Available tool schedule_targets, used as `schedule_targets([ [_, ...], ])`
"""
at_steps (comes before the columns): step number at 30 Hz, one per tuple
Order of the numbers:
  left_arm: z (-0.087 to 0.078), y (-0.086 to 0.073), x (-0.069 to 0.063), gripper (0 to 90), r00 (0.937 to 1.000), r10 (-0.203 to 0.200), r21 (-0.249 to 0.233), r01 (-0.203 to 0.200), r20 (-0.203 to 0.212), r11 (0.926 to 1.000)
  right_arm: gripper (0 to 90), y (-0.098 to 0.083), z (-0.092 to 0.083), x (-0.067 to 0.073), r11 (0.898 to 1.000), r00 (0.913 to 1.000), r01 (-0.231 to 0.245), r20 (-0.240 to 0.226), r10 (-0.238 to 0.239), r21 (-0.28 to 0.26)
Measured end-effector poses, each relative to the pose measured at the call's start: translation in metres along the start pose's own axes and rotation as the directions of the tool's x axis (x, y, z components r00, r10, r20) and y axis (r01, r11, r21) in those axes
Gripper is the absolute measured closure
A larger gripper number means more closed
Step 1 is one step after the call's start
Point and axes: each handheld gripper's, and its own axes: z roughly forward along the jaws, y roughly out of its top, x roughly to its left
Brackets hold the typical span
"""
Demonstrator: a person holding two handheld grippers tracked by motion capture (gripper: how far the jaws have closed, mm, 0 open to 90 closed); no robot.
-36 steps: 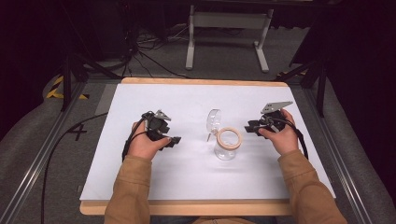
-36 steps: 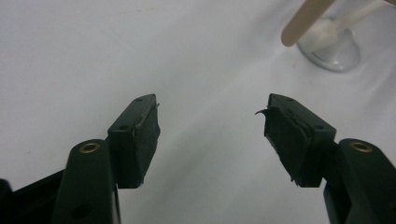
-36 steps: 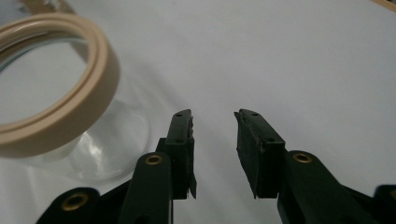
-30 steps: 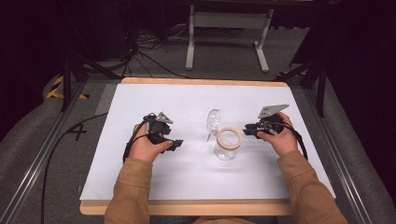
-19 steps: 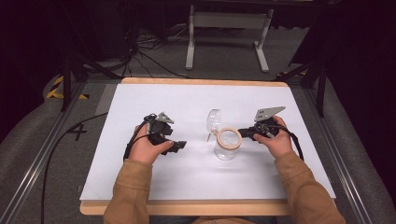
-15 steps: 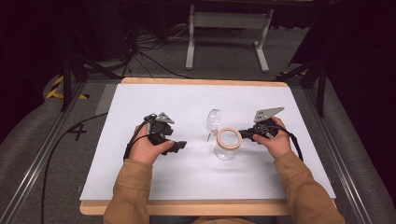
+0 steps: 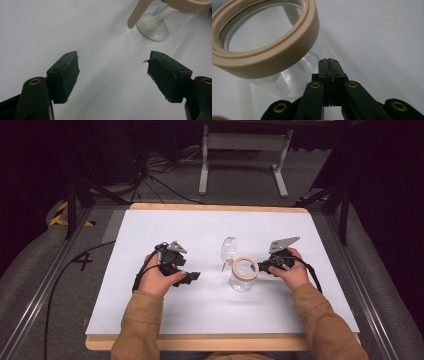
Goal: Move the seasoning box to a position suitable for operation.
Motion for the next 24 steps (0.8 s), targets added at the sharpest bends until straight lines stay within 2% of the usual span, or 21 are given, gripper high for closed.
schedule_targets([
  [13,0.006,0.007,0.001,26.3,0.9999,0.005,-0.007,-0.005,0.013,1.0,90.0,-0.005,-0.004,0.01,0.999,0.9989,0.019,-0.044,-0.017,0.048],
  [15,0.008,0.01,0.001,26.3,0.9996,0.017,-0.014,-0.017,0.021,0.9998,90.0,-0.006,-0.005,0.015,0.998,0.9982,0.033,-0.053,-0.03,0.06],
  [17,0.009,0.012,0.0,26.4,0.9995,0.02,-0.002,-0.02,0.024,0.9998,90.0,-0.006,-0.005,0.019,0.997,0.9974,0.041,-0.062,-0.037,0.065],
  [20,0.01,0.013,0.0,26.3,0.9995,0.018,-0.009,-0.018,0.028,0.9998,90.0,-0.006,-0.005,0.022,0.996,0.9964,0.052,-0.07,-0.047,0.072],
  [22,0.011,0.014,0.0,26.5,0.9994,0.024,-0.011,-0.024,0.023,0.9997,90.0,-0.006,-0.005,0.027,0.995,0.9953,0.063,-0.078,-0.057,0.08],
  [24,0.012,0.015,0.0,28.9,0.9987,0.049,-0.016,-0.049,0.016,0.9987,90.0,-0.005,-0.005,0.031,0.992,0.9934,0.082,-0.088,-0.074,0.093],
])
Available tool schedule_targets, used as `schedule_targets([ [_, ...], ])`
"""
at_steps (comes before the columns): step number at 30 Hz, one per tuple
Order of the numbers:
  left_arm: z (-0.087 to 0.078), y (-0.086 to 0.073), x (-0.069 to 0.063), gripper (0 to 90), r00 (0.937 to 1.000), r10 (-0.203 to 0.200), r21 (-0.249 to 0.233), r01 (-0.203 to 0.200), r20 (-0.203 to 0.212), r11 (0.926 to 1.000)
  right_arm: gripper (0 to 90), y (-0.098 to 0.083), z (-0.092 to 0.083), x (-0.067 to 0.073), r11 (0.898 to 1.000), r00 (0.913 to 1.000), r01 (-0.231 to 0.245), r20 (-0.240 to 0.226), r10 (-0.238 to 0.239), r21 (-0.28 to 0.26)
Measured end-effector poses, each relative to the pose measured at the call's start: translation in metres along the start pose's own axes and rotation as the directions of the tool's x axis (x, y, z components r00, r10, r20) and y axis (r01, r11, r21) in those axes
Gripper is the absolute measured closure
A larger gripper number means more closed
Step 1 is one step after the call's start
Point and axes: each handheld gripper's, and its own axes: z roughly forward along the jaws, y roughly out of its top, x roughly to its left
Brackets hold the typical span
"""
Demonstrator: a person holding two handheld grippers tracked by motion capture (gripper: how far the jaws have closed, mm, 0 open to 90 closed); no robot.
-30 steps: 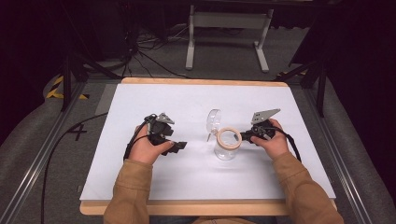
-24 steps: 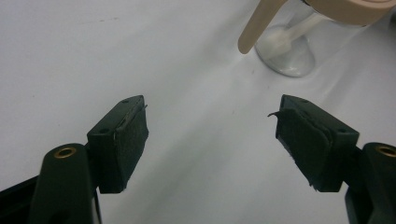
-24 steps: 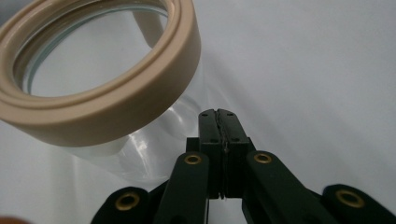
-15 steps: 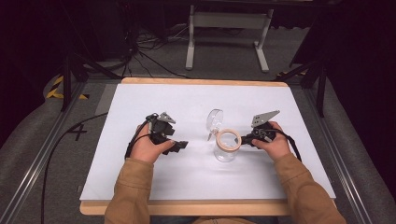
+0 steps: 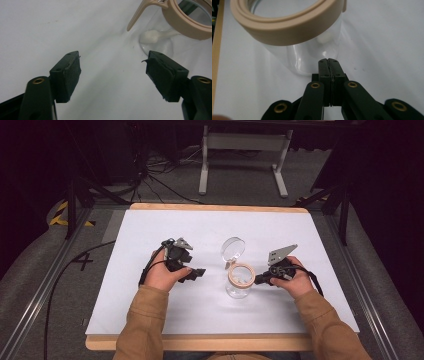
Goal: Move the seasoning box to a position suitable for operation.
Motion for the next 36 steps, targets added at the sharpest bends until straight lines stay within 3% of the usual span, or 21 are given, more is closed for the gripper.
schedule_targets([
  [10,0.0,0.0,0.0,29.8,0.9997,0.022,-0.007,-0.023,-0.009,0.9997,90.0,0.012,0.009,0.022,0.996,0.9943,0.081,-0.073,-0.077,0.042],
  [14,0.0,0.0,0.001,28.7,0.9992,0.035,-0.002,-0.035,-0.022,0.9994,90.0,0.017,0.013,0.028,0.993,0.9911,0.11,-0.082,-0.105,0.051],
  [20,0.001,0.001,0.0,27.8,0.9987,0.042,-0.011,-0.042,-0.03,0.999,90.0,0.018,0.015,0.03,0.992,0.9902,0.111,-0.09,-0.106,0.051],
  [22,0.001,0.002,0.0,28.7,0.999,0.018,-0.009,-0.018,-0.04,0.9998,90.0,0.017,0.014,0.03,0.993,0.99,0.108,-0.095,-0.104,0.047],
  [24,0.001,0.002,0.0,33.6,0.9984,0.032,-0.013,-0.032,-0.047,0.9994,90.0,0.017,0.013,0.03,0.994,0.9901,0.104,-0.1,-0.099,0.044],
  [27,-0.002,0.003,0.001,47.4,0.9993,0.033,0.008,-0.033,-0.017,0.9994,90.0,0.016,0.008,0.03,0.994,0.9921,0.097,-0.084,-0.093,0.048],
  [30,-0.005,0.008,0.002,63.3,0.9996,0.026,-0.013,-0.026,0.013,0.9996,90.0,0.013,0.0,0.029,0.996,0.9954,0.075,-0.062,-0.073,0.038],
  [32,-0.008,0.011,0.001,75.1,0.9996,0.021,-0.068,-0.02,0.018,0.9975,90.0,0.012,-0.005,0.029,0.997,0.9964,0.068,-0.053,-0.067,0.025],
  [33,-0.008,0.011,0.001,79.0,0.9996,0.021,-0.068,-0.02,0.018,0.9975,90.0,0.012,-0.005,0.029,0.997,0.9964,0.068,-0.053,-0.067,0.025],
  [34,-0.01,0.013,0.0,79.0,0.9997,0.011,-0.094,-0.008,0.023,0.9955,90.0,0.012,-0.008,0.03,0.998,0.9968,0.065,-0.047,-0.064,0.023],
  [36,-0.012,0.015,-0.001,88.5,0.9996,0.007,-0.142,-0.004,0.026,0.9898,90.0,0.012,-0.012,0.032,0.999,0.9975,0.052,-0.048,-0.052,-0.001],
])
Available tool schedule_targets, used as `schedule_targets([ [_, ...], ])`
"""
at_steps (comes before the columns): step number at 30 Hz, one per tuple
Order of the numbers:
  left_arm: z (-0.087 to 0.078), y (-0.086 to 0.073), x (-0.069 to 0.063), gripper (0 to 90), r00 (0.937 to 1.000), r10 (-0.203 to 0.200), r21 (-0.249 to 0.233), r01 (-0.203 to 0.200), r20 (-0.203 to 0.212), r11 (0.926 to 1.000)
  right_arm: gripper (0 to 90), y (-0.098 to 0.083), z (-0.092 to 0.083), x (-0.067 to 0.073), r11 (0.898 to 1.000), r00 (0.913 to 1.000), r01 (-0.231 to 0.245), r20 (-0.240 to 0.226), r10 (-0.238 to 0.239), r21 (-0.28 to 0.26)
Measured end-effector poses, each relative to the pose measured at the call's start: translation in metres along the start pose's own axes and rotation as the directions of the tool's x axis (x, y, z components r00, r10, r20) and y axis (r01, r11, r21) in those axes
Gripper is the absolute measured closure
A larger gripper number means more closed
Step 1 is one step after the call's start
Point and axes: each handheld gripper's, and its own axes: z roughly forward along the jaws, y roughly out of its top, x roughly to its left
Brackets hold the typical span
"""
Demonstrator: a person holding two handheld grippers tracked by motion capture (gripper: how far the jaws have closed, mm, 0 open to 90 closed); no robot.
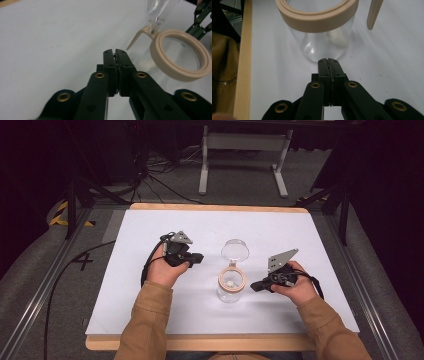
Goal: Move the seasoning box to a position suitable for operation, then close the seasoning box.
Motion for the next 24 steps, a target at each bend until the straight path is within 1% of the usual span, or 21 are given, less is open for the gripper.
schedule_targets([
  [1,0.0,0.001,0.0,89.6,1.0,-0.001,-0.02,0.001,-0.001,0.9998,90.0,0.001,-0.004,0.003,1.0,1.0,-0.002,-0.004,0.002,-0.015],
  [2,0.0,0.002,-0.002,89.7,0.9999,-0.012,-0.041,0.011,-0.002,0.9991,90.0,0.002,-0.006,0.004,1.0,1.0,0.001,0.009,0.0,-0.019],
  [4,0.003,0.004,-0.002,89.8,1.0,0.0,-0.065,0.001,0.005,0.9979,90.0,0.004,-0.011,0.008,0.999,0.9999,0.001,0.015,0.0,-0.036],
  [5,0.003,0.004,-0.002,89.8,1.0,0.0,-0.065,0.001,0.005,0.9979,90.0,0.004,-0.011,0.008,0.999,0.9999,0.001,0.015,0.0,-0.036],
  [6,0.004,0.005,-0.004,89.8,1.0,-0.003,-0.085,0.003,0.004,0.9964,90.0,0.006,-0.014,0.01,0.999,0.9998,0.003,0.019,-0.002,-0.049],
  [7,0.005,0.006,-0.005,89.7,1.0,0.0,-0.111,0.0,-0.002,0.9938,90.0,0.007,-0.016,0.012,0.998,0.9998,0.001,0.019,0.0,-0.066],
  [8,0.005,0.007,-0.006,89.7,1.0,-0.002,-0.124,0.001,-0.007,0.9923,90.0,0.008,-0.016,0.013,0.997,0.9999,-0.006,0.013,0.007,-0.08],
  [9,0.007,0.007,-0.007,89.7,1.0,-0.003,-0.154,0.002,-0.006,0.988,90.0,0.01,-0.017,0.015,0.996,0.9999,-0.006,0.015,0.008,-0.091],
  [10,0.007,0.008,-0.007,89.6,0.9999,0.011,-0.157,-0.013,-0.01,0.9875,90.0,0.01,-0.018,0.016,0.995,0.9999,-0.009,0.013,0.011,-0.099],
  [12,0.011,0.009,-0.009,89.4,1.0,0.001,-0.187,0.0,0.006,0.9824,90.0,0.011,-0.019,0.018,0.992,0.9997,-0.018,0.015,0.02,-0.122],
  [13,0.013,0.009,-0.009,89.0,1.0,0.005,-0.196,-0.003,0.008,0.9805,90.0,0.012,-0.019,0.019,0.99,0.9995,-0.024,0.015,0.026,-0.138],
  [15,0.017,0.01,-0.01,88.5,0.9999,0.004,-0.192,-0.002,0.013,0.9814,90.0,0.014,-0.02,0.021,0.984,0.9992,-0.031,0.019,0.035,-0.175],
  [16,0.019,0.01,-0.011,87.8,0.9999,0.005,-0.18,-0.003,0.013,0.9837,90.0,0.016,-0.021,0.023,0.981,0.9991,-0.024,0.031,0.03,-0.19],
  [17,0.02,0.01,-0.011,87.8,0.9999,0.001,-0.179,0.001,0.014,0.9839,90.0,0.017,-0.021,0.025,0.979,0.9987,-0.016,0.045,0.026,-0.203],
  [18,0.023,0.01,-0.011,87.8,0.9999,0.012,-0.193,-0.01,0.008,0.9812,90.0,0.019,-0.02,0.027,0.978,0.9979,-0.01,0.06,0.023,-0.211],
  [19,0.025,0.01,-0.012,87.7,0.9999,0.01,-0.202,-0.01,0.002,0.9794,90.0,0.02,-0.02,0.028,0.975,0.9976,-0.006,0.065,0.021,-0.222],
  [20,0.025,0.01,-0.012,87.8,0.9997,0.023,-0.199,-0.024,-0.01,0.9797,90.0,0.021,-0.02,0.029,0.972,0.9972,-0.007,0.07,0.025,-0.234],
  [21,0.028,0.01,-0.013,88.0,0.9998,0.02,-0.223,-0.022,-0.009,0.9745,90.0,0.021,-0.019,0.029,0.97,0.997,-0.007,0.073,0.026,-0.243],
  [22,0.03,0.01,-0.012,88.1,0.9997,0.025,-0.237,-0.026,-0.008,0.9712,90.0,0.022,-0.018,0.03,0.968,0.997,-0.008,0.072,0.027,-0.25],
  [23,0.031,0.011,-0.012,88.2,0.9996,0.027,-0.229,-0.027,-0.007,0.973,90.0,0.022,-0.017,0.03,0.968,0.9969,-0.007,0.075,0.027,-0.252],
  [24,0.031,0.011,-0.012,88.4,0.9996,0.027,-0.229,-0.027,-0.007,0.973,90.0,0.022,-0.017,0.03,0.968,0.9969,-0.007,0.075,0.027,-0.252],
])
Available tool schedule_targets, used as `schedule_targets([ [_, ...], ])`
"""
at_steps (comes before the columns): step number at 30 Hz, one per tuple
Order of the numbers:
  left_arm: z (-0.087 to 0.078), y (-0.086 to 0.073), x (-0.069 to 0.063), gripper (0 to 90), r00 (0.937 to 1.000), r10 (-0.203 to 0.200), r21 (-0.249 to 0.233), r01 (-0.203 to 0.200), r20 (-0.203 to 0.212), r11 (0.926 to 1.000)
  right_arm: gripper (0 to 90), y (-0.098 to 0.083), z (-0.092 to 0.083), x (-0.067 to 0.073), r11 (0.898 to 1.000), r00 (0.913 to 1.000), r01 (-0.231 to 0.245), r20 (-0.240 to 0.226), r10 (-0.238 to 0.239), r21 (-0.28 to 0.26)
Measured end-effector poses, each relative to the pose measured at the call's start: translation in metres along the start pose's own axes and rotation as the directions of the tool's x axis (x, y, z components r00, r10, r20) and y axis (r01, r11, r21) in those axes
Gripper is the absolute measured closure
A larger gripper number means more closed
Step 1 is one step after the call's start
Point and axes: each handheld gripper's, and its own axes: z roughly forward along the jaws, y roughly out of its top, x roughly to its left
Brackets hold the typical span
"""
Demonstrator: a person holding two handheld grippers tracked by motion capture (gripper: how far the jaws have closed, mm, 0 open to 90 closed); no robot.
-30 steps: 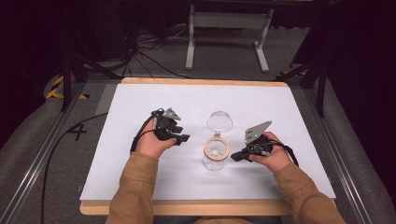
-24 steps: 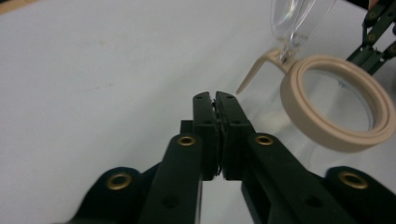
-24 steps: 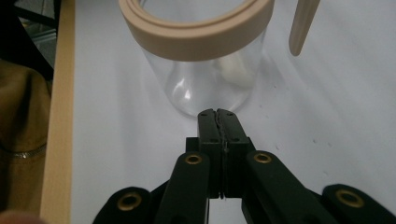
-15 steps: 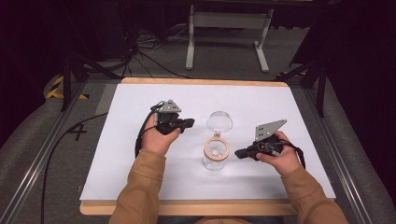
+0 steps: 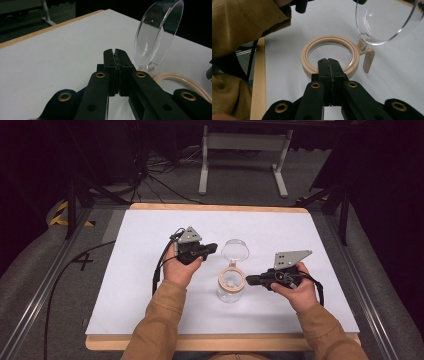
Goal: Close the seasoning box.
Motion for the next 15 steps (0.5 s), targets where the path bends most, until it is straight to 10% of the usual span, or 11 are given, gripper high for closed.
schedule_targets([
  [15,0.0103,-0.0011,-0.0016,86.0,0.9983,0.005,-0.003,-0.004,0.058,1.0,90.0,0.004,0.0101,0.0011,0.997,0.9983,-0.051,0.025,0.053,-0.063],
])
